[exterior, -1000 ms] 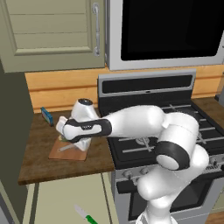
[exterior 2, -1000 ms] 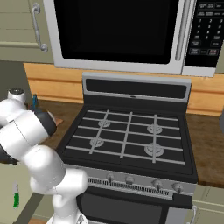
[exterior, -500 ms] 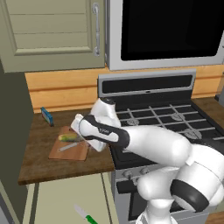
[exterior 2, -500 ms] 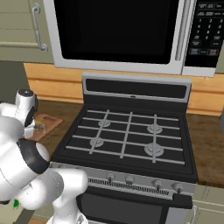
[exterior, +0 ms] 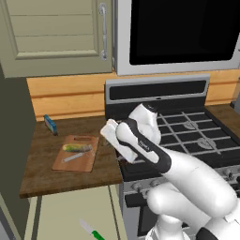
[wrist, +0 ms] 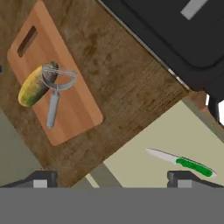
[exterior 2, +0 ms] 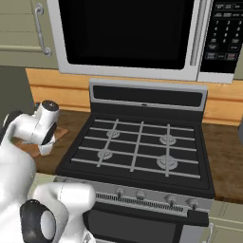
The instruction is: Place the appropriate cutting tool for cutting the cucumber skin on the cutting board.
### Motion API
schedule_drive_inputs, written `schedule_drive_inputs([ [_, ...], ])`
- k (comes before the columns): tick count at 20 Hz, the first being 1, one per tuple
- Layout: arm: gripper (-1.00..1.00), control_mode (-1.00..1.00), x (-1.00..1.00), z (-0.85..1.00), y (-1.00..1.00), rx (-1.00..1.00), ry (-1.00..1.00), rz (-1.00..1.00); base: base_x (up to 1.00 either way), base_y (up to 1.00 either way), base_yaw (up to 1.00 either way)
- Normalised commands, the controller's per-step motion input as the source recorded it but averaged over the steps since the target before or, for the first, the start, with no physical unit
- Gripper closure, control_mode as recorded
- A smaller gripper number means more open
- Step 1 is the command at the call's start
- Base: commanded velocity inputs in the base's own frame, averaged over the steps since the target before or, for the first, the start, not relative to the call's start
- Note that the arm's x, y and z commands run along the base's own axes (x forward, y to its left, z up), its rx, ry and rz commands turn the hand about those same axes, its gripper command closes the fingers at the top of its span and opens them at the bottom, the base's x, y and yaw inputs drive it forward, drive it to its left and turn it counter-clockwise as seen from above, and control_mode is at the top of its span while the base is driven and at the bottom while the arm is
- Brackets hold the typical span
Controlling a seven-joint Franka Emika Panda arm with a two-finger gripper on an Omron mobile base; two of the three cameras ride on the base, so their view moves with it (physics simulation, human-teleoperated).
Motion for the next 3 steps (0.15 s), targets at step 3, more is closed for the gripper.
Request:
schedule_drive_inputs([
  [3, -1.0, -1.0, -0.26, 0.46, -0.75, 0.06, 0.0, 0.0, 0.0, 0.0, 0.0],
])
